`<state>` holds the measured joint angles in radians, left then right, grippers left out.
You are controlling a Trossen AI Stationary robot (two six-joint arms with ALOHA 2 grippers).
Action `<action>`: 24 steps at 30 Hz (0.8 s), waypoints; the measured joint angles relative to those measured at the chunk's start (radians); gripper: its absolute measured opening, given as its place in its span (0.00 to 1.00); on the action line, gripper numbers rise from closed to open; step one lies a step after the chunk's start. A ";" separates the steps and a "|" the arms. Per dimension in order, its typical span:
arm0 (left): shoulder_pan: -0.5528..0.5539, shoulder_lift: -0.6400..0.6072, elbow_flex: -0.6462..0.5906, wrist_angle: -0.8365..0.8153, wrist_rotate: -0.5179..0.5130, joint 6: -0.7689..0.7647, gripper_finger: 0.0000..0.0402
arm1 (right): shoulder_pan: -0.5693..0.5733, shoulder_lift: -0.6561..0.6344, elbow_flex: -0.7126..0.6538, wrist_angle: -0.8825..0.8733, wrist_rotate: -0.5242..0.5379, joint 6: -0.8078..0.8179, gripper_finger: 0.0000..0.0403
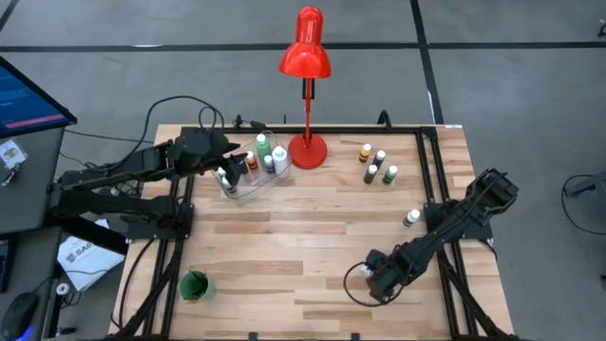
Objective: Pick & Place Paint Supplies
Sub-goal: Put the white paint bottle into the transparent bin
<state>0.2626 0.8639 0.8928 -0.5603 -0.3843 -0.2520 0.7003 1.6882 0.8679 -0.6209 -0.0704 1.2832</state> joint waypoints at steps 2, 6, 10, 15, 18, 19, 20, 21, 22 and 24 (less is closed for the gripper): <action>0.000 0.000 0.000 0.001 0.000 0.000 0.42 | 0.000 0.012 0.027 -0.040 0.003 -0.011 0.61; 0.000 0.000 0.000 0.003 0.000 0.000 0.42 | 0.000 0.018 0.054 -0.092 0.001 -0.048 0.51; 0.000 0.000 0.000 0.006 0.036 -0.011 0.42 | 0.000 0.015 0.071 -0.093 -0.010 -0.074 0.39; 0.000 0.000 0.000 0.027 0.175 -0.045 0.42 | -0.018 0.014 0.118 -0.098 -0.010 -0.168 0.28; -0.004 0.000 0.000 0.059 0.276 -0.070 0.42 | -0.049 0.014 0.152 -0.105 -0.010 -0.230 0.28; -0.009 0.000 0.000 0.074 0.311 -0.075 0.42 | -0.062 0.014 0.165 -0.105 -0.010 -0.250 0.28; -0.014 0.000 0.000 0.092 0.348 -0.075 0.42 | -0.079 0.014 0.180 -0.105 -0.010 -0.273 0.29; -0.023 0.000 0.000 0.108 0.383 -0.069 0.42 | -0.095 0.014 0.197 -0.105 -0.009 -0.300 0.30; -0.034 0.000 0.000 0.126 0.411 -0.064 0.42 | -0.114 0.014 0.215 -0.105 -0.007 -0.331 0.31; -0.063 0.004 0.000 0.156 0.450 -0.040 0.42 | -0.156 0.013 0.254 -0.105 0.003 -0.397 0.33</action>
<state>0.1992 0.8677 0.8925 -0.4040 0.0659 -0.2919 0.5444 1.7013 1.1218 -0.7256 -0.0674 0.8864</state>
